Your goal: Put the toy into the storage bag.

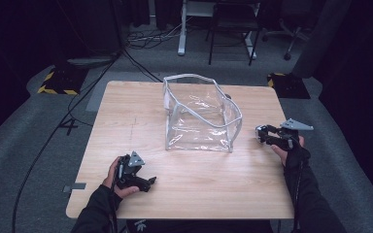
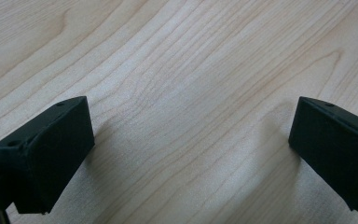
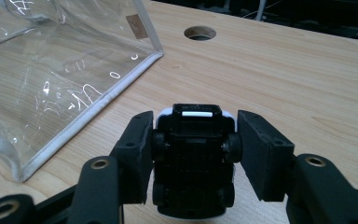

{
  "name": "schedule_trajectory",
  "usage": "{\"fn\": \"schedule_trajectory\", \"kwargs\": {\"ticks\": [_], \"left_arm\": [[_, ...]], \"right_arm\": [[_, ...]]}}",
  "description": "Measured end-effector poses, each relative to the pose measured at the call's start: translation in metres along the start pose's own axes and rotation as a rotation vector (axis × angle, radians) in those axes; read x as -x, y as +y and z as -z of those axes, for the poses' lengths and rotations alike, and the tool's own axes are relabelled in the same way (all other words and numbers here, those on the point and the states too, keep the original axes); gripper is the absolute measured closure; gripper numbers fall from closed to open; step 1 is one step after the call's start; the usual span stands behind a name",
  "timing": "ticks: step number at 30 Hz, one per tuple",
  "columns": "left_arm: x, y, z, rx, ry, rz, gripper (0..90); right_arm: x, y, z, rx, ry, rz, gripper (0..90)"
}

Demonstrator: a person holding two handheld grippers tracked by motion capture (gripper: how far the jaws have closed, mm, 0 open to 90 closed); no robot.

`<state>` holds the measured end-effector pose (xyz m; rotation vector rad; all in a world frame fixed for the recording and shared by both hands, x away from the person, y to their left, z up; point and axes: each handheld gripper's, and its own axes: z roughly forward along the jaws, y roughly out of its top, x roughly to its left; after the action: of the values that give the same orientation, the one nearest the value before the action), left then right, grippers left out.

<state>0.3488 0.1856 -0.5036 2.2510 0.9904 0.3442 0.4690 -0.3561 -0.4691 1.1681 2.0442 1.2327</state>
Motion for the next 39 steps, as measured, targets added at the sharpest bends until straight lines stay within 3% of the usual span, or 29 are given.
{"fn": "schedule_trajectory", "kwargs": {"ticks": [1, 3, 14, 20, 39], "left_arm": [[0.0, 0.0, 0.0, -0.002, -0.005, 0.0, 0.2], [0.0, 0.0, 0.0, -0.001, -0.004, 0.002, 0.2], [0.0, 0.0, 0.0, -0.004, -0.004, 0.009, 0.2], [0.0, 0.0, 0.0, -0.006, 0.001, 0.005, 0.2], [0.0, 0.0, 0.0, -0.005, 0.002, 0.007, 0.2]], "right_arm": [[0.001, 0.001, 0.001, -0.005, -0.007, 0.035, 48.8], [-0.001, 0.004, 0.001, 0.015, 0.007, 0.006, 48.8], [-0.006, 0.019, 0.007, 0.031, 0.016, 0.045, 48.8], [-0.005, 0.028, 0.011, 0.045, 0.013, 0.03, 48.8], [-0.005, 0.081, 0.031, 0.106, 0.043, 0.046, 48.8]]}}
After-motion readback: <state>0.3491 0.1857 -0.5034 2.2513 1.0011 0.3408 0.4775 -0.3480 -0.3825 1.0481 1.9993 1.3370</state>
